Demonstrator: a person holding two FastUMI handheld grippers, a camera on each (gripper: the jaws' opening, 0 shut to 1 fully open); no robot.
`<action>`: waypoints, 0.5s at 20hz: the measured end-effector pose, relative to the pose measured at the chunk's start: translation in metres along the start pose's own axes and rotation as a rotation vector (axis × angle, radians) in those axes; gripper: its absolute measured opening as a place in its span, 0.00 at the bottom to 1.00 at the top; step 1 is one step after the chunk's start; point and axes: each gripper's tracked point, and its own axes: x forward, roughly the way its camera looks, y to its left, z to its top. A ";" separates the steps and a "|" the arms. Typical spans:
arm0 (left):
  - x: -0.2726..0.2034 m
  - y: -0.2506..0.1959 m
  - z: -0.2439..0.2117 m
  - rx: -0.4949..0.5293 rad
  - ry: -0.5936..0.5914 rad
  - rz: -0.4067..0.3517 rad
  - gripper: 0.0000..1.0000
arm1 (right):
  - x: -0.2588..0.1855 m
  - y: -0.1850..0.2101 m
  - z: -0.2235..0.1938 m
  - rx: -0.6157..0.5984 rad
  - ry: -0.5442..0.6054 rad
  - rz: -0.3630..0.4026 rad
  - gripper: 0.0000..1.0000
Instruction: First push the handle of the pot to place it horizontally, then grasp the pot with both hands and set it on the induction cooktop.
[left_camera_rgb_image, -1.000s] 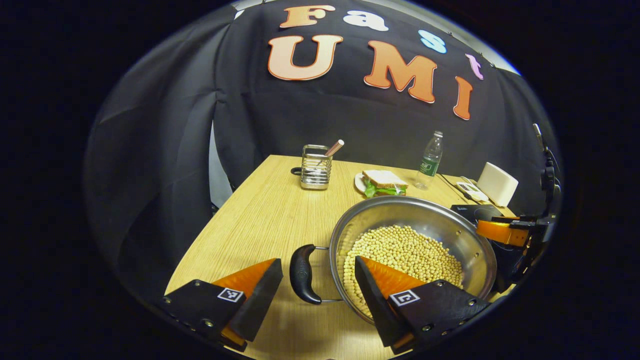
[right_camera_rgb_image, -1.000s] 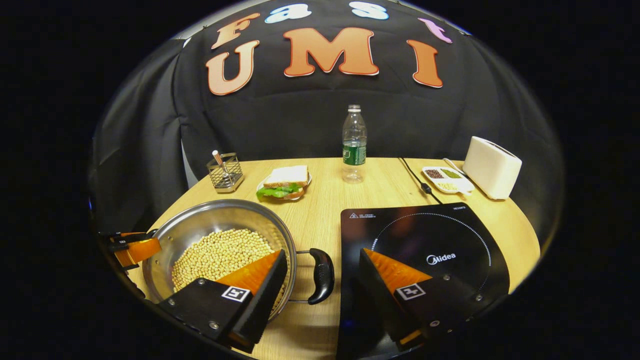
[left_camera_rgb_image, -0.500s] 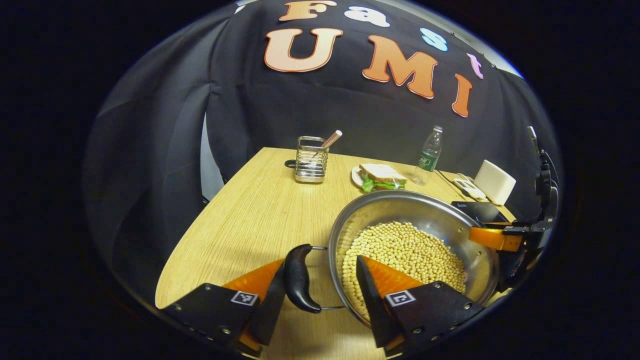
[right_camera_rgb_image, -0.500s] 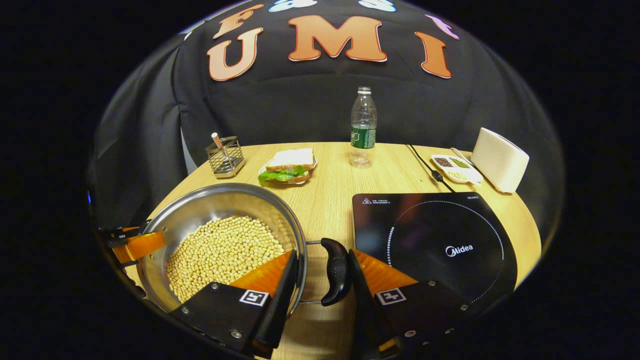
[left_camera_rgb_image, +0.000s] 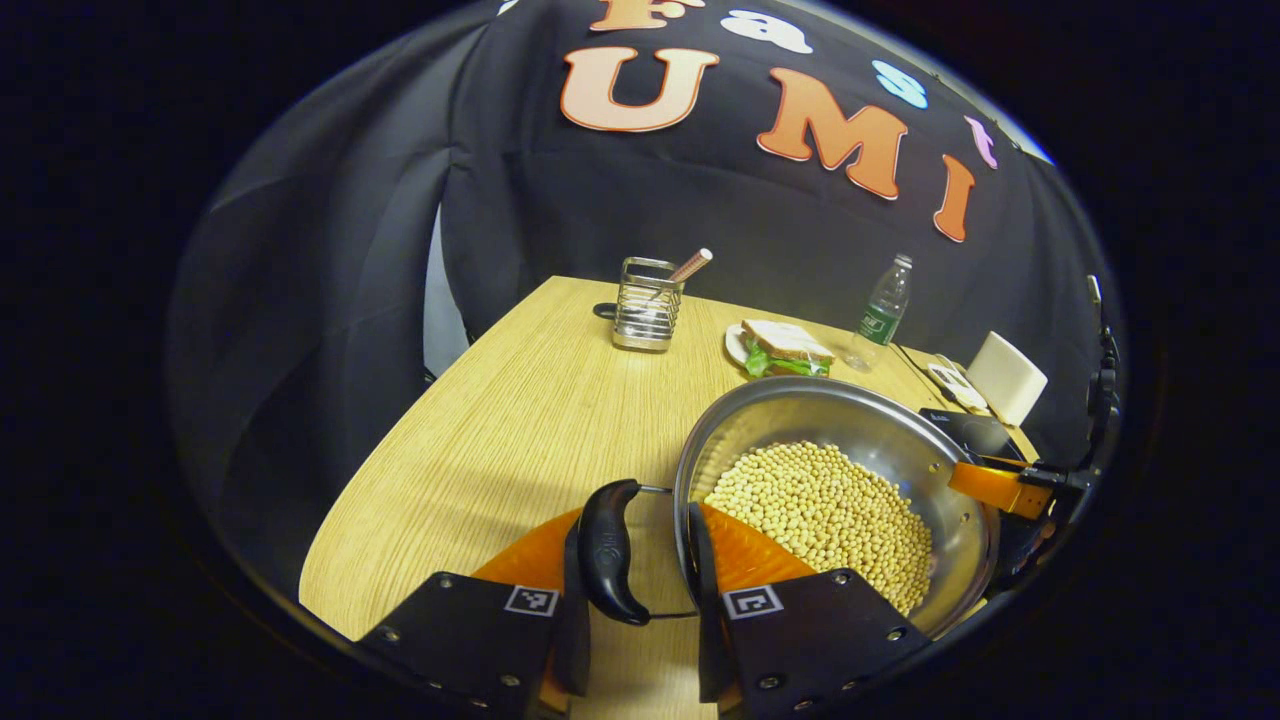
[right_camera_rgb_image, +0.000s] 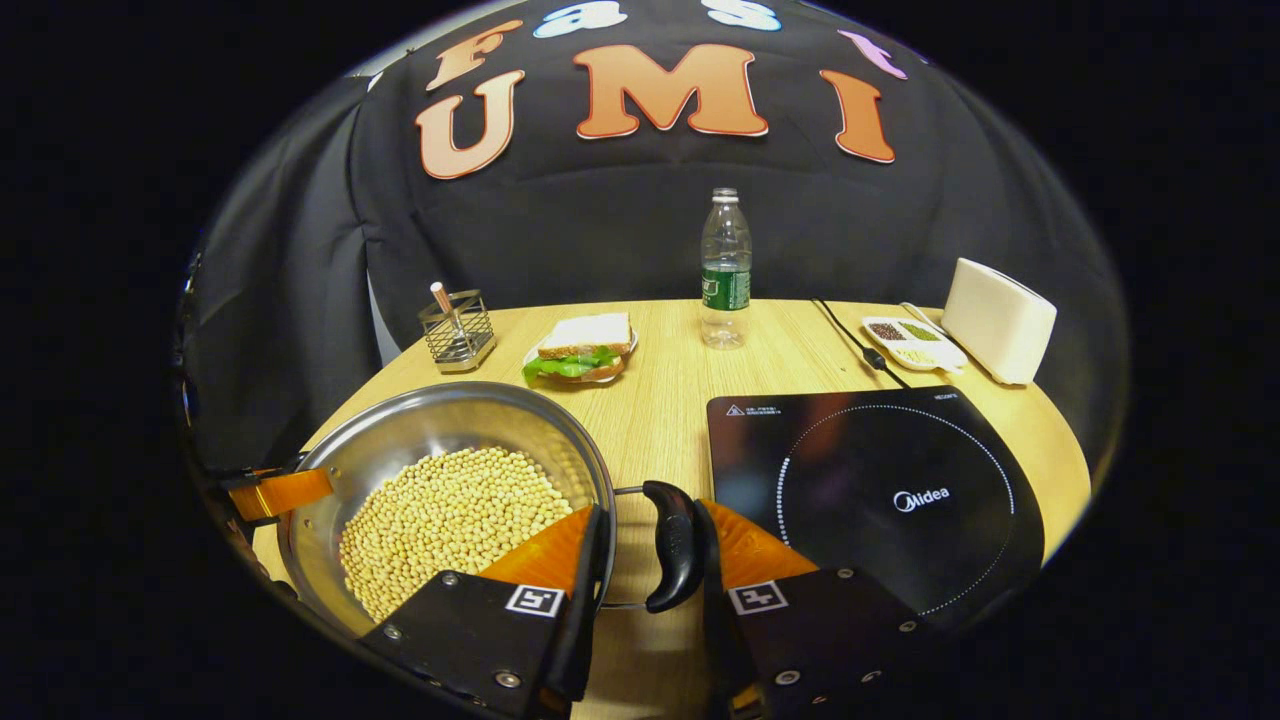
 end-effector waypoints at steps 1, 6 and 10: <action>-0.004 0.000 -0.001 -0.008 0.001 0.003 0.44 | -0.002 0.000 0.000 0.002 0.001 0.005 0.46; -0.027 -0.007 0.022 0.033 -0.070 0.025 0.43 | -0.019 -0.003 0.007 0.039 -0.008 0.033 0.46; -0.039 -0.026 0.037 0.047 -0.093 0.013 0.44 | -0.034 -0.015 0.021 0.058 -0.035 0.036 0.45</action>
